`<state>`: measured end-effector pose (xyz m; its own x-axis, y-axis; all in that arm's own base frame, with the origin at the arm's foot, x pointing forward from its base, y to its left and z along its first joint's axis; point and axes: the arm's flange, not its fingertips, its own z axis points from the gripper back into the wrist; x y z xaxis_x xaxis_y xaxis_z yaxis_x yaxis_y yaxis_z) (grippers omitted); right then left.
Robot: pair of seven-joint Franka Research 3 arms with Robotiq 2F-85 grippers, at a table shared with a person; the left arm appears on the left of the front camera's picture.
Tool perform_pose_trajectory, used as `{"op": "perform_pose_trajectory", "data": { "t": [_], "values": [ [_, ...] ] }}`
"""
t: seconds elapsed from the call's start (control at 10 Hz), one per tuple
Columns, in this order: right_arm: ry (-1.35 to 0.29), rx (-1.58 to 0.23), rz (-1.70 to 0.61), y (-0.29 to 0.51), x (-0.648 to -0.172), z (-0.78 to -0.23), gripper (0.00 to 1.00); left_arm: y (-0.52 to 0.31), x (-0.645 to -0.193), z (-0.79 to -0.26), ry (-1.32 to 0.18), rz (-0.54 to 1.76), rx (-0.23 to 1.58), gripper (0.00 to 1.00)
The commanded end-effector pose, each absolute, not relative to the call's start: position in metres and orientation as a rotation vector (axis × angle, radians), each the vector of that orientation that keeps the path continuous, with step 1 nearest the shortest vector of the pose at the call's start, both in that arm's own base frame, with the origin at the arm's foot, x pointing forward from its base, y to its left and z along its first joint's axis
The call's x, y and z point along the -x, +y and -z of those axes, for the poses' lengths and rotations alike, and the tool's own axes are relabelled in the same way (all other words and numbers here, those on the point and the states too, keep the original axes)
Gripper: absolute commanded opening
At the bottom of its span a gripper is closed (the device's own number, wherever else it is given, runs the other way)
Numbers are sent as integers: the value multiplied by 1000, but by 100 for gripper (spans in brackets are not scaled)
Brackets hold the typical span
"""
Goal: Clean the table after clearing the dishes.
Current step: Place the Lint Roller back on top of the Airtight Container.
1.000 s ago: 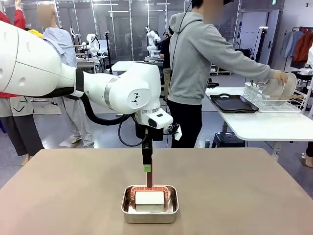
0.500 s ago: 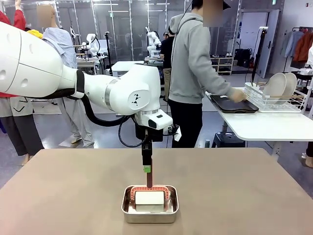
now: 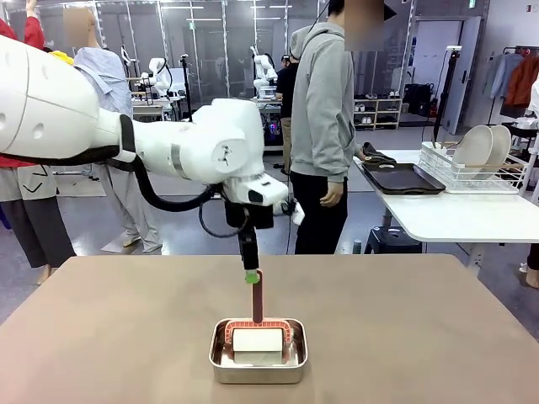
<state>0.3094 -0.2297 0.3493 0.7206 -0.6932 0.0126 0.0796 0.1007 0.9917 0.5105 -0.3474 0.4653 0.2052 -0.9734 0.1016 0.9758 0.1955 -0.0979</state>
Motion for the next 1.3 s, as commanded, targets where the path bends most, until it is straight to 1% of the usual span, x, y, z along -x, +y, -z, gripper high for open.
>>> {"op": "perform_pose_trajectory", "data": {
  "t": [0.0,0.1,0.2,0.3,0.4,0.5,0.6,0.7,0.9,1.0,1.1,1.2],
  "values": [
    [-559,-1361,606,-230,-307,-352,100,-287,-520,-494,-59,1011,457,100],
    [-559,-1361,606,-230,-307,-352,100,-221,-516,-503,-72,778,698,100],
    [-559,-1361,606,-230,-307,-352,100,-153,-504,-506,-109,587,833,100],
    [-559,-1361,606,-230,-307,-352,100,-86,-485,-507,-154,417,926,100],
    [-559,-1361,606,-230,-307,-352,100,-24,-463,-506,-253,289,1018,100],
    [-559,-1361,606,-230,-307,-352,100,27,-437,-501,-327,169,1030,100],
    [-559,-1361,606,-230,-307,-352,100,79,-411,-489,-394,60,1113,100],
    [-559,-1361,606,-230,-307,-352,100,128,-392,-476,-417,-95,1096,100],
    [-559,-1361,606,-230,-307,-352,100,217,-354,-459,-482,-305,1130,100],
    [-559,-1361,606,-230,-307,-352,100,254,-333,-442,-478,-412,1085,100],
    [-559,-1361,606,-230,-307,-352,100,272,-318,-435,-532,-467,1093,100],
    [-559,-1361,606,-230,-307,-352,100,280,-313,-438,-600,-491,1048,100]
  ]
}}
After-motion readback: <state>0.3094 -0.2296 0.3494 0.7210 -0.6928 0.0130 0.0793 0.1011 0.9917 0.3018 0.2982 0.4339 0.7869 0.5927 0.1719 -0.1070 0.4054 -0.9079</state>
